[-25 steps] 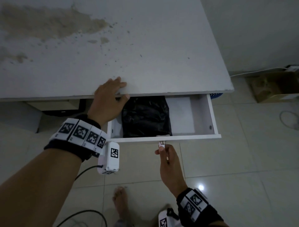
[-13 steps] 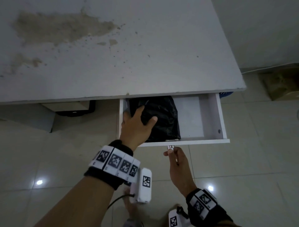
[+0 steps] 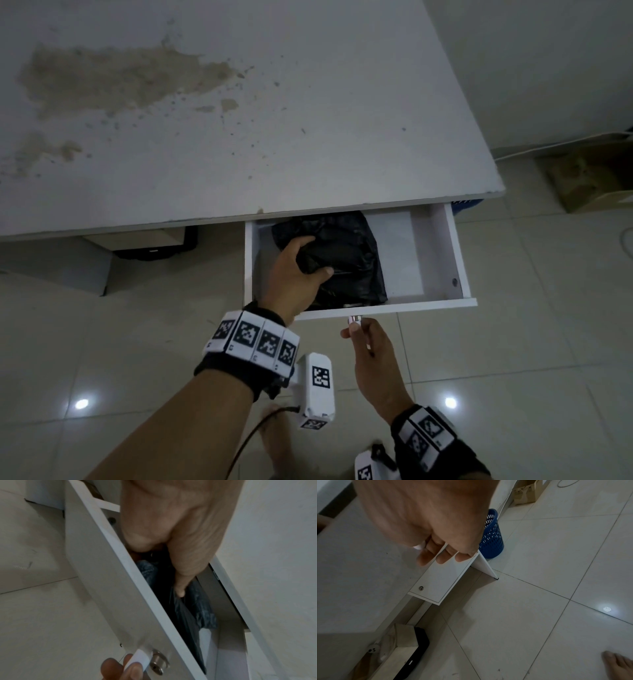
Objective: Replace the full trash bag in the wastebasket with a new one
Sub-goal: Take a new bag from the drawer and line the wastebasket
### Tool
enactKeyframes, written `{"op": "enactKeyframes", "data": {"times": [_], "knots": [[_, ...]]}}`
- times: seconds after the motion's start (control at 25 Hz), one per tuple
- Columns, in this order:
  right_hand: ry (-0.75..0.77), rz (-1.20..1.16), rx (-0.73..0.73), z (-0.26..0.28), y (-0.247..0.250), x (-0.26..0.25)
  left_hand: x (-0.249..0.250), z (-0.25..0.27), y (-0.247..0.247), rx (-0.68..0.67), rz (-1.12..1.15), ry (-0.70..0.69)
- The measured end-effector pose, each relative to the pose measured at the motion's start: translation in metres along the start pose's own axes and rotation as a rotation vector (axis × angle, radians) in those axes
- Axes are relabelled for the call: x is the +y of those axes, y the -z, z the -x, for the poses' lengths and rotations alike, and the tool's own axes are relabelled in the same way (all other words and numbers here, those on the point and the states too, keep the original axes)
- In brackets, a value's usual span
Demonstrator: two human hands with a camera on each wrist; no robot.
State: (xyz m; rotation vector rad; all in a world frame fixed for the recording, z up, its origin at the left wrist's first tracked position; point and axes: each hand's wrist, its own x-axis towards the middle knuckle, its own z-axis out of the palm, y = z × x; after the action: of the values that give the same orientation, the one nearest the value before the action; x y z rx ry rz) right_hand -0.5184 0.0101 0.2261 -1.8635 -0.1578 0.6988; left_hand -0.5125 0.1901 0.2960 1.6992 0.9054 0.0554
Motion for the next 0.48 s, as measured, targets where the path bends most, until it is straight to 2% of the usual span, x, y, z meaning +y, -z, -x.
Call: {"op": "enactKeyframes", "data": {"times": [0.16, 0.32, 0.4, 0.48], "knots": [[0.013, 0.017, 0.003, 0.0, 0.002, 0.001, 0.013, 0.03, 0.011, -0.103, 0.194, -0.135], [0.014, 0.041, -0.003, 0.001, 0.002, -0.001, 0.044, 0.063, 0.018, -0.114, 0.167, -0.414], [0.006, 0.046, -0.012, 0.002, 0.002, -0.004, 0.067, 0.067, 0.025, -0.04, 0.168, -0.568], [0.01, 0.037, -0.012, 0.003, 0.003, -0.007, 0.089, 0.055, 0.037, 0.169, 0.119, -0.696]]}}
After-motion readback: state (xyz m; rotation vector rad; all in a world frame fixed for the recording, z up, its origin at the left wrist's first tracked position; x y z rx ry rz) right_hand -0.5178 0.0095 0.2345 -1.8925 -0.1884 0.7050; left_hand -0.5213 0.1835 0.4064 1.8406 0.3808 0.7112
